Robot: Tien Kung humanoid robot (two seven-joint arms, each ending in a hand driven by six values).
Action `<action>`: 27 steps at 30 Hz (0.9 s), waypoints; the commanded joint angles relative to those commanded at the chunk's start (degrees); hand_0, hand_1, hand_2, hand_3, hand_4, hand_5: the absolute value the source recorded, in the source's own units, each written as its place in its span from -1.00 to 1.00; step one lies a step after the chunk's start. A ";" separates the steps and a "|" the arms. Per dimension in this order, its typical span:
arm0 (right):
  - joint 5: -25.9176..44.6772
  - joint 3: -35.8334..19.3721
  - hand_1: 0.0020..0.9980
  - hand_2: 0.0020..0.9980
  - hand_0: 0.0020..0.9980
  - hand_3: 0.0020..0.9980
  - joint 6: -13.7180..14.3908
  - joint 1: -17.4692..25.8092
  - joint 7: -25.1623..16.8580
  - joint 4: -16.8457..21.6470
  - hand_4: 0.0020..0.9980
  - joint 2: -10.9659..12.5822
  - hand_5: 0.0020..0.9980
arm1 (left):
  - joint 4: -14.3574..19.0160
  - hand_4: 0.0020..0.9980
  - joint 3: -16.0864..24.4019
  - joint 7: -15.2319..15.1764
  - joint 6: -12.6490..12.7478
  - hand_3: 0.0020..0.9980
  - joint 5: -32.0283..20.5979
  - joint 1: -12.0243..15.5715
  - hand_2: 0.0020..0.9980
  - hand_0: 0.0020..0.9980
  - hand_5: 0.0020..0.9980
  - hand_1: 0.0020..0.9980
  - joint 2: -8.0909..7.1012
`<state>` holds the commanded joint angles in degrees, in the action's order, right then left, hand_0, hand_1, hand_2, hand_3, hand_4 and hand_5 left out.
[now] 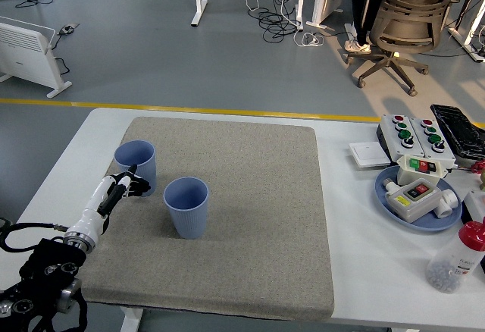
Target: Push cup pick cup insert cup
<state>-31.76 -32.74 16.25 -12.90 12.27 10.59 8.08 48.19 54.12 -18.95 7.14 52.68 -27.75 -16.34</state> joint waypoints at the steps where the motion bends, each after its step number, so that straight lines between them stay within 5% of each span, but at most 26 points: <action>1: -0.06 -0.02 0.23 0.25 0.34 0.16 -0.01 -0.01 0.02 0.01 -0.73 -0.01 -0.04 | -0.09 0.21 -0.11 -0.07 0.04 -0.12 -0.07 -0.16 0.01 0.28 1.00 0.17 -0.04; 27: -2.03 -1.21 0.23 0.25 0.34 0.16 -0.23 0.16 0.59 0.13 -0.73 -0.20 -0.05 | -3.31 0.18 -3.75 -0.72 0.00 -0.13 -0.93 -3.03 0.00 0.27 1.00 0.16 -0.09</action>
<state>-33.79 -33.95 16.02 -12.75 12.86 10.72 7.88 44.88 50.37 -19.67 7.14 51.75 -30.78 -16.43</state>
